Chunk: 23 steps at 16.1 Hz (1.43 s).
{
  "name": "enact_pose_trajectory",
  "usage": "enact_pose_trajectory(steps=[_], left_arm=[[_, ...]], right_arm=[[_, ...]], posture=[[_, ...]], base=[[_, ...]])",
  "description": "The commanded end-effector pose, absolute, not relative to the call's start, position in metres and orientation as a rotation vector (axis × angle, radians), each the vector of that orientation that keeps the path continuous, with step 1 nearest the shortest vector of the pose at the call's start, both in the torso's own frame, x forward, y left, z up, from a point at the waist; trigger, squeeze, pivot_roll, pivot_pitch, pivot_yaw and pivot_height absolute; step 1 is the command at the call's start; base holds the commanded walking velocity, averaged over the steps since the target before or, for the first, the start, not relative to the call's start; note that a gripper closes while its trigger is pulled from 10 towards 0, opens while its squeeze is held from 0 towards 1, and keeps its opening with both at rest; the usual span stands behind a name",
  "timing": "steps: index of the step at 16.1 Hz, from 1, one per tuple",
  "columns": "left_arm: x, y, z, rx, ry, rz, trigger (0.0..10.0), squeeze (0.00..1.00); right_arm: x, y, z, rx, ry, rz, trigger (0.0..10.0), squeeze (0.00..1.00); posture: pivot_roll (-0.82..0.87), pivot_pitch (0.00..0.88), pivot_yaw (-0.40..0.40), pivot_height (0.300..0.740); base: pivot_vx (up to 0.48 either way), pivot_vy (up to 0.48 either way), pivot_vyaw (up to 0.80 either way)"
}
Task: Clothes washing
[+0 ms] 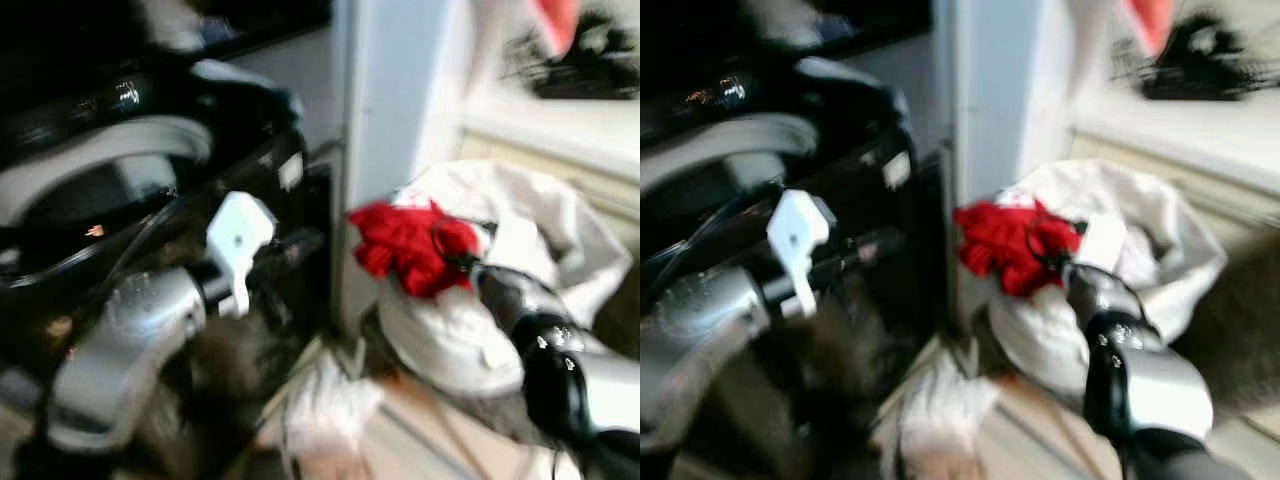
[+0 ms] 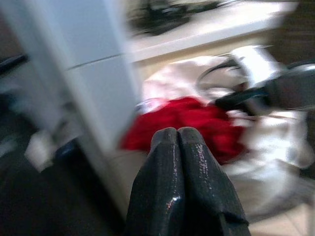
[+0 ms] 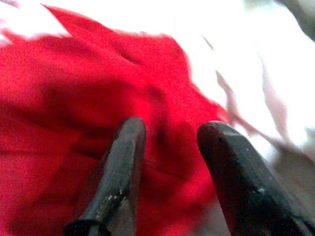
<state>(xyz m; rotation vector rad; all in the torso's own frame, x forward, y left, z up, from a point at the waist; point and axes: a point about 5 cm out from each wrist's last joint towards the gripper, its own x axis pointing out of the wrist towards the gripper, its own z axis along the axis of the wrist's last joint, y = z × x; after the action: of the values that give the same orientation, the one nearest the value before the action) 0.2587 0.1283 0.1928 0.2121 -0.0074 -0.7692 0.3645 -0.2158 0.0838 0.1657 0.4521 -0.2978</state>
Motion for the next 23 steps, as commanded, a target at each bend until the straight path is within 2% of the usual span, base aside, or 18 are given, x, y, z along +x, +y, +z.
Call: enact_pose_trajectory(steps=[1,2,3,5,7,8,9,11,15,21,23], left_arm=[[0.271,0.142,0.197,0.232,-0.035,-0.594,10.0,0.00],[0.276,0.146,0.199,0.159,-0.021,-0.527,10.0,0.00],[0.279,0.144,0.200,0.134,-0.024,-0.524,10.0,0.00],[0.285,0.131,0.195,0.100,-0.048,-0.522,10.0,0.00],[0.286,0.126,0.190,0.088,-0.032,-0.508,10.0,0.00],[0.288,0.121,0.181,0.113,-0.011,-0.479,10.0,0.00],[0.289,0.120,0.179,0.124,-0.015,-0.460,10.0,0.00],[0.290,0.119,0.171,0.095,-0.021,-0.403,10.0,0.00],[0.293,0.115,0.180,0.068,-0.093,-0.398,10.0,0.00],[0.287,0.135,0.174,0.100,-0.084,-0.331,10.0,0.00],[0.283,0.140,0.174,0.121,-0.085,-0.325,10.0,0.00]], right_arm=[[0.382,-0.218,0.123,0.081,0.256,-0.310,1.2,0.00],[0.389,-0.220,0.147,0.058,0.108,-0.313,10.0,0.00],[0.389,-0.221,0.161,0.051,0.020,-0.311,10.0,0.00],[0.365,-0.211,0.183,0.019,-0.120,-0.277,10.0,0.00],[0.351,-0.206,0.186,0.005,-0.151,-0.238,10.0,0.00],[0.330,-0.198,0.187,-0.027,-0.175,-0.165,10.0,0.00],[0.324,-0.195,0.187,-0.034,-0.177,-0.140,10.0,0.00],[0.297,-0.177,0.170,-0.061,-0.071,-0.083,10.0,0.00],[0.289,-0.146,0.165,0.045,0.006,0.064,10.0,0.00],[0.289,-0.138,0.160,-0.046,0.066,0.147,10.0,0.00],[0.288,-0.132,0.162,-0.079,0.072,0.237,10.0,0.00]], posture=[[0.30,0.000,0.015,0.740],[0.28,0.000,0.017,0.740],[0.23,0.000,0.030,0.740],[0.12,0.000,0.067,0.740],[0.08,0.000,0.073,0.740],[0.05,0.000,0.070,0.740],[0.05,0.000,0.069,0.740],[0.02,0.000,0.054,0.740],[0.03,0.000,0.024,0.740],[0.06,0.000,0.000,0.740],[0.07,0.000,-0.004,0.740]], base=[[0.000,0.000,0.00],[0.000,0.000,0.00],[0.000,0.000,0.00],[0.000,0.000,0.00],[0.000,0.000,0.00],[0.000,0.000,0.00],[0.000,0.000,0.00],[0.000,0.000,0.00],[0.221,0.000,-0.16],[0.337,0.000,-0.11],[0.336,0.000,0.40]])
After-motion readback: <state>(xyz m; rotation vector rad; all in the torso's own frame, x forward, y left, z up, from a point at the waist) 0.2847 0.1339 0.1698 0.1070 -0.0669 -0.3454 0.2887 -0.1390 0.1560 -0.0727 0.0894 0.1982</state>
